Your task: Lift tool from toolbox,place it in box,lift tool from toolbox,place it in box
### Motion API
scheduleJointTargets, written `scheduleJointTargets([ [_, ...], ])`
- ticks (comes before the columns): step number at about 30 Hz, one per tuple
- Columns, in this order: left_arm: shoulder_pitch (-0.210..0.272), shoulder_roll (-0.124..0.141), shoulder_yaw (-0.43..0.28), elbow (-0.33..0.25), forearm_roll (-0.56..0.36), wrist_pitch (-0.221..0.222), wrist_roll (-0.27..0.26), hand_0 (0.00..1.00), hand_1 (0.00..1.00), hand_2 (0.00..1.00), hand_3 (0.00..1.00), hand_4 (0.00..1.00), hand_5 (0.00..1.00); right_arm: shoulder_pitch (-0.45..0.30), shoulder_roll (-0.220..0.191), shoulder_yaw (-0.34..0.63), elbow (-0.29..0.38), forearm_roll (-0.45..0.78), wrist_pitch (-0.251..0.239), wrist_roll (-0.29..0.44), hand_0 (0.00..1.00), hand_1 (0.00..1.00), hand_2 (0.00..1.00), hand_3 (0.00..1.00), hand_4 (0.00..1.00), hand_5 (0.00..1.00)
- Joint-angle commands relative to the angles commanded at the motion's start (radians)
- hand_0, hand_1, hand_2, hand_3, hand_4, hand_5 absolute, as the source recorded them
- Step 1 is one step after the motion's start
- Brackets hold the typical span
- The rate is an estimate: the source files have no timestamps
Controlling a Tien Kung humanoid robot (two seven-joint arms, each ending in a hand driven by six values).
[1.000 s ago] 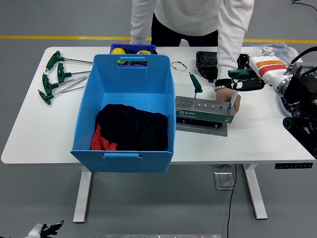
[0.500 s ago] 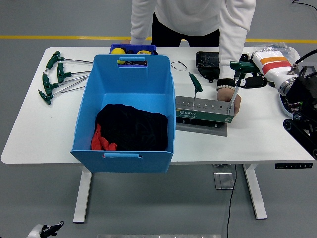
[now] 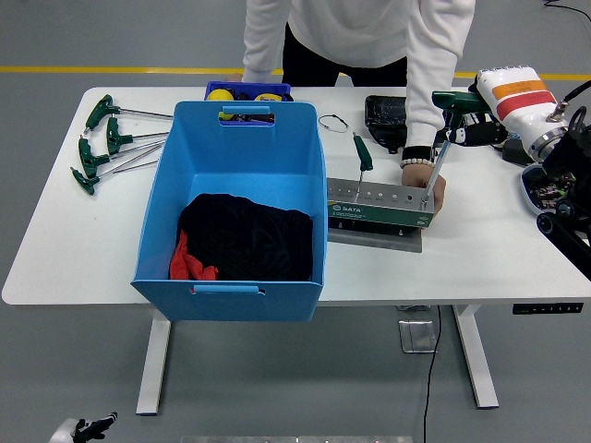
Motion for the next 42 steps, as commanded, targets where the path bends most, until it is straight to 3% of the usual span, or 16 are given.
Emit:
scheduleJointTargets([
  [14, 0.004, 0.008, -0.049, 0.0, 0.04, 0.003, 0.007, 0.748, 0.764, 0.738, 0.681, 0.698, 0.63, 0.048, -0.057, 0.006, 0.109, -0.02, 0.059, -0.013, 0.002, 0.002, 0.002, 0.002, 0.998, 0.498],
  [21, 0.009, 0.013, -0.075, 0.0, 0.066, 0.003, 0.012, 0.746, 0.76, 0.738, 0.678, 0.696, 0.629, 0.093, -0.071, 0.039, 0.204, -0.035, 0.071, -0.021, 0.002, 0.002, 0.002, 0.002, 0.998, 0.493],
  [33, 0.017, 0.013, -0.093, 0.0, 0.093, 0.003, 0.018, 0.748, 0.763, 0.738, 0.678, 0.693, 0.628, 0.206, -0.01, 0.032, 0.42, 0.007, 0.072, -0.036, 0.002, 0.002, 0.002, 0.002, 0.998, 0.501],
  [37, 0.018, 0.014, -0.091, 0.0, 0.094, 0.004, 0.018, 0.746, 0.762, 0.738, 0.677, 0.694, 0.628, 0.234, 0.035, -0.024, 0.5, 0.005, 0.067, -0.06, 0.002, 0.002, 0.002, 0.002, 0.997, 0.506],
  [42, 0.019, 0.015, -0.099, 0.0, 0.103, 0.004, 0.018, 0.746, 0.762, 0.738, 0.677, 0.694, 0.628, 0.247, 0.085, -0.152, 0.549, -0.026, 0.063, -0.112, 0.002, 0.002, 0.002, 0.002, 0.997, 0.506],
])
